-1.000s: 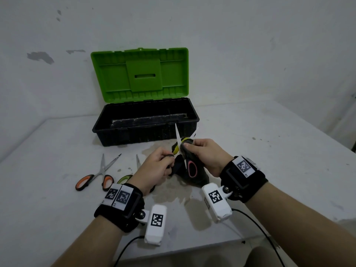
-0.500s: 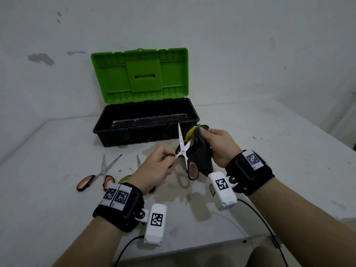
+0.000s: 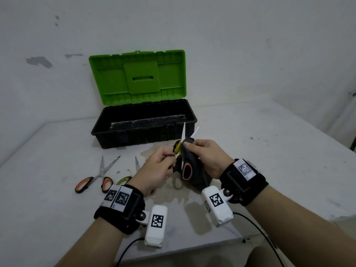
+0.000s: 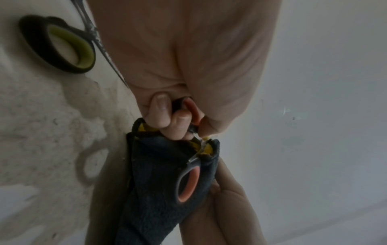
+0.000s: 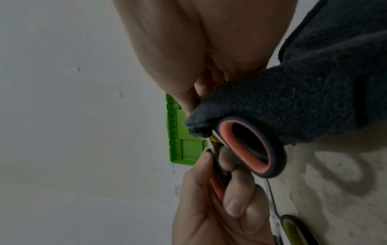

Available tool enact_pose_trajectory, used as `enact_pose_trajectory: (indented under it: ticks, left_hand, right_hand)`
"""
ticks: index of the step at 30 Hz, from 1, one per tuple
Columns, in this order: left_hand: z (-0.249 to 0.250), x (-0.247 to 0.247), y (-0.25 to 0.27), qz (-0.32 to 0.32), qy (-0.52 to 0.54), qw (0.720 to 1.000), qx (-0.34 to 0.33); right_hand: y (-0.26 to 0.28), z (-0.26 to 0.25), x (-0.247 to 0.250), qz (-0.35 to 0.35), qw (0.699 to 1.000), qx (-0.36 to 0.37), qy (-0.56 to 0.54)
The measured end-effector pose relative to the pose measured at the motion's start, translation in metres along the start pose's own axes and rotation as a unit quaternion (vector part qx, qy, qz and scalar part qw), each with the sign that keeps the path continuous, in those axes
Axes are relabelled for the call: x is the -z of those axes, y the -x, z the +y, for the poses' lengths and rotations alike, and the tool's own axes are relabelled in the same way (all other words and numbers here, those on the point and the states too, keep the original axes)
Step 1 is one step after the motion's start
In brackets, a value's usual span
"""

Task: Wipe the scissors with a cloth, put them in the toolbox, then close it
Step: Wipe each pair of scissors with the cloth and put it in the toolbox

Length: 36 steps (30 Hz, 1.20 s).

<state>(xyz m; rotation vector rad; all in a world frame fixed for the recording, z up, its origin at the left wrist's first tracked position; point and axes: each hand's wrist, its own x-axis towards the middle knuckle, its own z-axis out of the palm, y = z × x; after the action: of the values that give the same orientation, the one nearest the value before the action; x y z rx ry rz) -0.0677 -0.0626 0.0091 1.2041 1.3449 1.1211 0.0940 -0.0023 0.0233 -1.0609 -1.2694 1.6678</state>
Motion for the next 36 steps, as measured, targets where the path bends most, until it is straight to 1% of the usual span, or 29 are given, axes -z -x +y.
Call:
enact_pose_trajectory:
  ticks: [7, 10, 12, 15, 18, 20, 24, 29, 33, 36]
  left_hand:
    - [0.002, 0.002, 0.001, -0.004, -0.021, 1.000, 0.003]
    - [0.000, 0.003, 0.003, -0.007, -0.023, 1.000, 0.006]
    - [-0.001, 0.002, 0.004, -0.004, -0.020, 1.000, 0.007]
    - [-0.002, 0.000, 0.004, 0.005, -0.009, 1.000, 0.002]
    - [-0.001, -0.002, 0.001, 0.007, 0.014, 1.000, 0.003]
    - [0.001, -0.003, 0.000, 0.002, 0.023, 1.000, 0.006]
    - [0.001, -0.003, 0.001, -0.011, 0.020, 1.000, 0.007]
    - [0.002, -0.001, 0.001, -0.008, 0.025, 1.000, 0.005]
    - [0.004, -0.001, -0.001, -0.002, 0.016, 1.000, -0.002]
    - [0.003, 0.001, 0.001, -0.008, -0.004, 1.000, -0.001]
  right_hand:
    - [0.000, -0.007, 0.000, 0.018, 1.000, -0.009, -0.016]
    - [-0.002, -0.017, 0.004, 0.060, 0.997, 0.007, -0.055]
    - [-0.005, -0.023, 0.010, 0.076, 0.994, 0.024, -0.077]
    - [-0.005, -0.021, 0.014, 0.062, 0.994, 0.017, -0.090]
    - [0.001, -0.008, 0.006, 0.016, 0.998, -0.021, -0.058]
    - [0.004, -0.003, 0.001, 0.003, 0.999, -0.028, -0.031]
    - [0.004, -0.004, -0.002, 0.019, 0.999, -0.022, -0.020]
    - [0.003, -0.008, -0.004, 0.026, 0.999, -0.012, -0.023]
    - [0.002, -0.015, -0.003, 0.039, 0.998, -0.007, -0.053]
    - [-0.003, -0.025, 0.007, 0.066, 0.995, 0.007, -0.077]
